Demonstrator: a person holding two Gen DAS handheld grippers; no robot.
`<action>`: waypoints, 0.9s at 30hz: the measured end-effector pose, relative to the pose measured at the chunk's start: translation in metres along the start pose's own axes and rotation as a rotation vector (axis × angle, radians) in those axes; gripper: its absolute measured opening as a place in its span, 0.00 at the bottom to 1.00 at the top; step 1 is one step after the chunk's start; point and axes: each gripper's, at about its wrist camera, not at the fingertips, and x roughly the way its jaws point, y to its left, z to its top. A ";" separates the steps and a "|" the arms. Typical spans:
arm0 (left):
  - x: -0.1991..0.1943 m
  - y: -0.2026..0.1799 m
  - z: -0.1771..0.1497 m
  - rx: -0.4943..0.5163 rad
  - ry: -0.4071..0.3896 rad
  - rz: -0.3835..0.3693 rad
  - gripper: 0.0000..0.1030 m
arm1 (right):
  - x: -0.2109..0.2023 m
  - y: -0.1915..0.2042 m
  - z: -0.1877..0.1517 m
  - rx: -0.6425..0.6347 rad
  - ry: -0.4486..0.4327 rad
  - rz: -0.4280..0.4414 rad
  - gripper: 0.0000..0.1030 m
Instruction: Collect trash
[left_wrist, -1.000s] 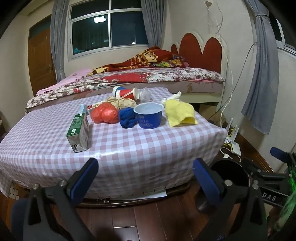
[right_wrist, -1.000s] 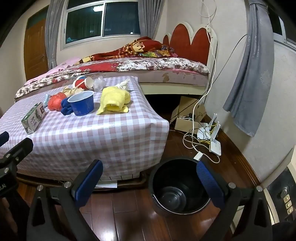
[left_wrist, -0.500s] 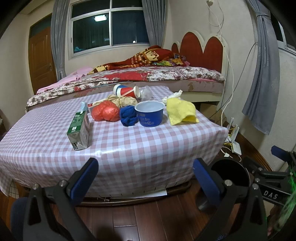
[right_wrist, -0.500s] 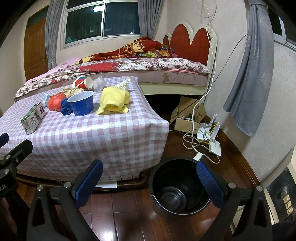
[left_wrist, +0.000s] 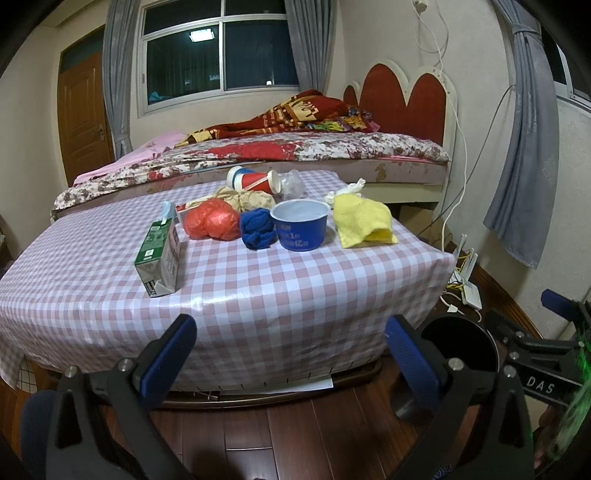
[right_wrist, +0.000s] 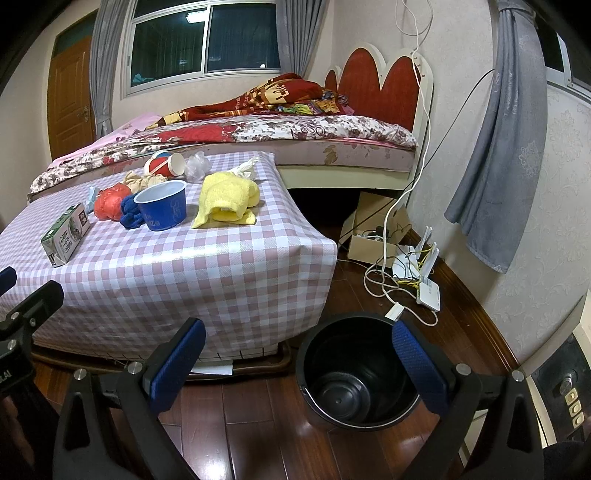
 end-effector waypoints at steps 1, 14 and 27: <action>0.000 0.000 0.000 -0.001 -0.001 -0.001 0.99 | 0.000 0.000 0.000 0.000 -0.001 -0.001 0.99; 0.001 0.001 -0.002 -0.002 0.002 -0.002 0.99 | -0.001 0.000 0.000 -0.001 -0.002 -0.001 0.99; 0.002 0.001 -0.002 -0.003 0.002 -0.001 0.99 | -0.001 0.001 0.001 -0.004 -0.003 -0.002 0.99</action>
